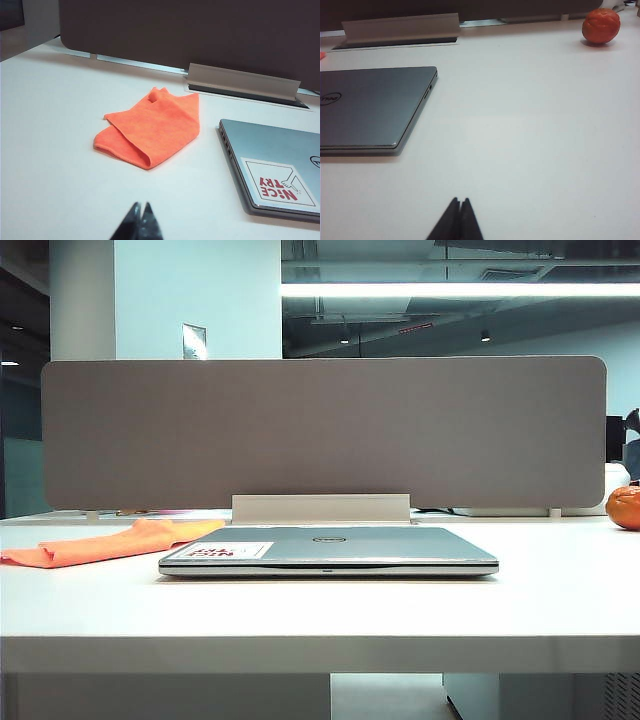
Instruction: Pick up the orange rag and put it over the laptop.
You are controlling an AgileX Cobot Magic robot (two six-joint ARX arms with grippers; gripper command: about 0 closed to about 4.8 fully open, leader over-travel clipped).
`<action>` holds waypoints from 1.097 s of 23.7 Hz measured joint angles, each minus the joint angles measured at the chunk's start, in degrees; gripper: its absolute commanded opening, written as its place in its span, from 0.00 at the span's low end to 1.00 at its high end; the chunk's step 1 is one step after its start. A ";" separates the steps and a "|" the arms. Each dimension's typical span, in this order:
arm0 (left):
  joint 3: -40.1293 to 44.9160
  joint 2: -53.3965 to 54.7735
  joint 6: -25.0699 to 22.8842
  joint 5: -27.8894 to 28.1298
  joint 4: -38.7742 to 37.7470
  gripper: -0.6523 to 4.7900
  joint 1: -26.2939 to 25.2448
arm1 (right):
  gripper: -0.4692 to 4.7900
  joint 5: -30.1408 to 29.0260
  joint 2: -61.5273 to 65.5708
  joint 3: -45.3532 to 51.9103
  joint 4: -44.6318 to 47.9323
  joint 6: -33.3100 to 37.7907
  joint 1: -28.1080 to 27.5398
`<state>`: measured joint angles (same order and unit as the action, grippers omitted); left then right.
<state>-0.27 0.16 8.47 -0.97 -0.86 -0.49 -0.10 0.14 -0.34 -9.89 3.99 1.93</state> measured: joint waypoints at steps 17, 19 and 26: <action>0.00 0.02 0.00 0.00 0.00 0.11 0.00 | 0.08 0.00 0.00 0.00 0.00 0.00 0.00; 0.00 0.00 0.00 0.00 0.00 0.11 0.00 | 0.08 0.00 0.00 0.00 0.00 0.00 0.00; 0.00 0.02 0.00 0.00 -0.02 0.11 0.00 | 0.08 -1.03 0.00 0.00 0.02 5.84 0.02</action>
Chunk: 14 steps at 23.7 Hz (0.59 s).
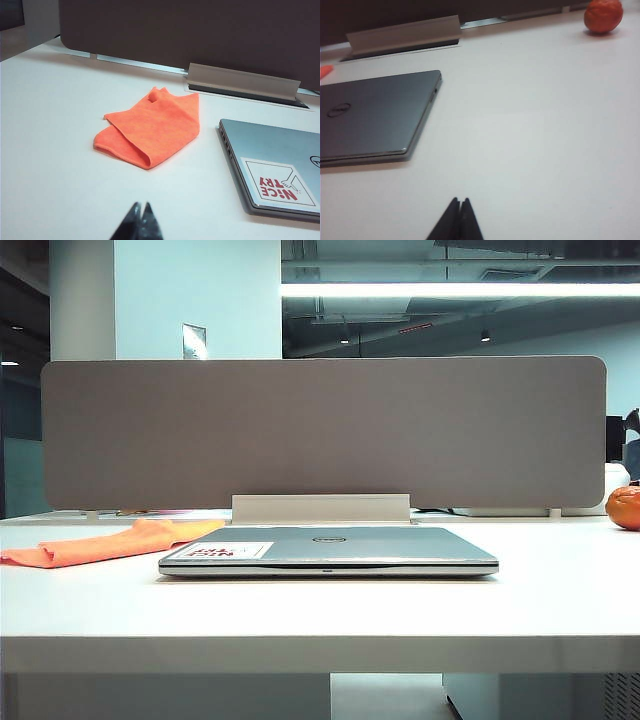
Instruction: Pick up the orange rag and put it over the laptop.
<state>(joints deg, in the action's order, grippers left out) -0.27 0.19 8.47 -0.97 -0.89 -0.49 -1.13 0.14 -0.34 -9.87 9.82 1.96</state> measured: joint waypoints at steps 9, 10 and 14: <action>0.00 0.00 0.00 0.02 0.00 0.11 0.00 | 0.08 -14.58 0.00 0.00 0.96 3.91 0.02; 0.00 0.00 0.00 0.02 0.00 0.11 0.00 | 0.08 -16.59 0.00 0.00 1.40 3.93 0.02; 0.00 0.00 0.00 0.02 0.00 0.11 0.00 | 0.08 -24.61 0.00 0.00 2.99 4.02 0.02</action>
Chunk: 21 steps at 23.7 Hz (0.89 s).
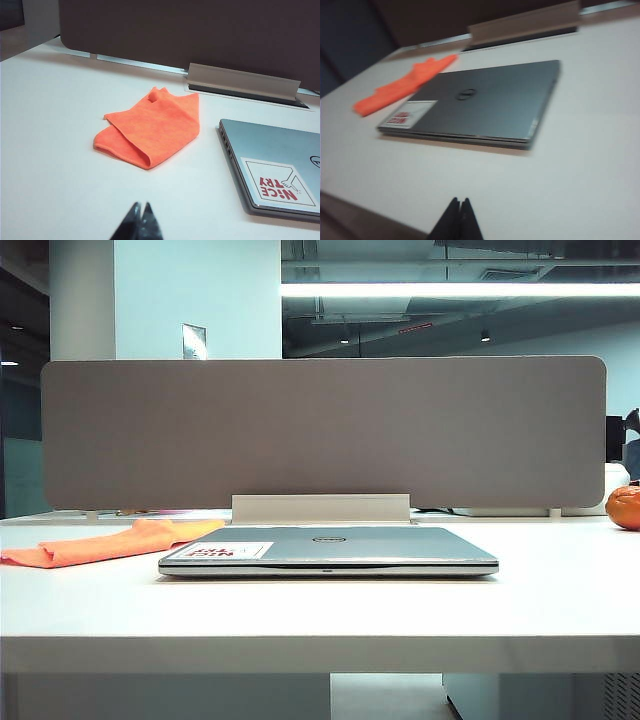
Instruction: Pick up the orange rag and put it over the laptop.
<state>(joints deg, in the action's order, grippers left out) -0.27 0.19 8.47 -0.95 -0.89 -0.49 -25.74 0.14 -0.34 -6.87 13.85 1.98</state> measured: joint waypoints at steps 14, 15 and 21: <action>0.00 -0.02 0.31 0.00 -0.26 0.11 0.00 | 0.08 -16.50 0.00 0.00 1.90 0.09 0.02; 0.00 -0.02 0.50 0.00 -0.26 0.11 0.00 | 0.08 -16.52 0.00 0.00 1.90 0.09 0.02; -0.02 -0.02 1.55 -0.02 -0.15 0.11 0.00 | 0.08 -16.52 0.00 0.00 1.90 0.09 0.02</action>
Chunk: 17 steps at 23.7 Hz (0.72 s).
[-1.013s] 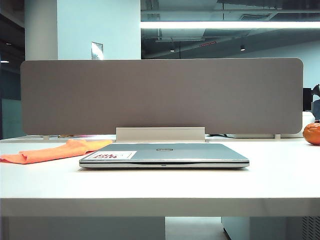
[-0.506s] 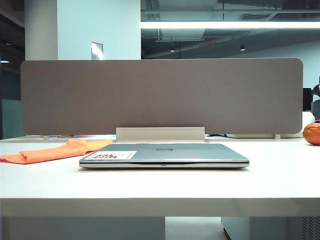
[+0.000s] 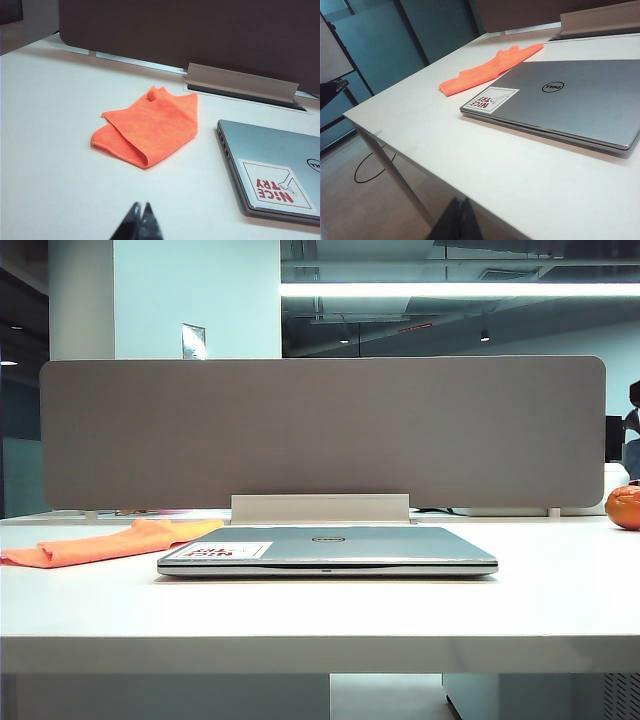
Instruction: Pick up the orange rag and put it over the laptop.
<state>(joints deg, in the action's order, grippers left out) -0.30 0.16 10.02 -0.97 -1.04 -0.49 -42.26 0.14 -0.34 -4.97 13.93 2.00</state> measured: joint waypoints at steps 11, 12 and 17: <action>-6.86 3.41 2.71 0.00 -1.11 0.11 0.00 | 0.08 0.02 0.00 0.00 0.00 0.00 0.00; -7.91 4.87 2.71 -0.02 -1.22 0.11 0.00 | 0.08 0.02 0.00 0.00 0.00 0.00 0.00; -14.38 16.31 2.49 0.00 -0.04 0.11 0.00 | 0.08 0.02 0.00 0.00 0.00 0.00 0.00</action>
<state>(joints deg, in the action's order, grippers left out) -14.68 16.47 12.51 -0.97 -1.08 -0.49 -42.24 0.14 -0.34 -4.97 13.93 2.00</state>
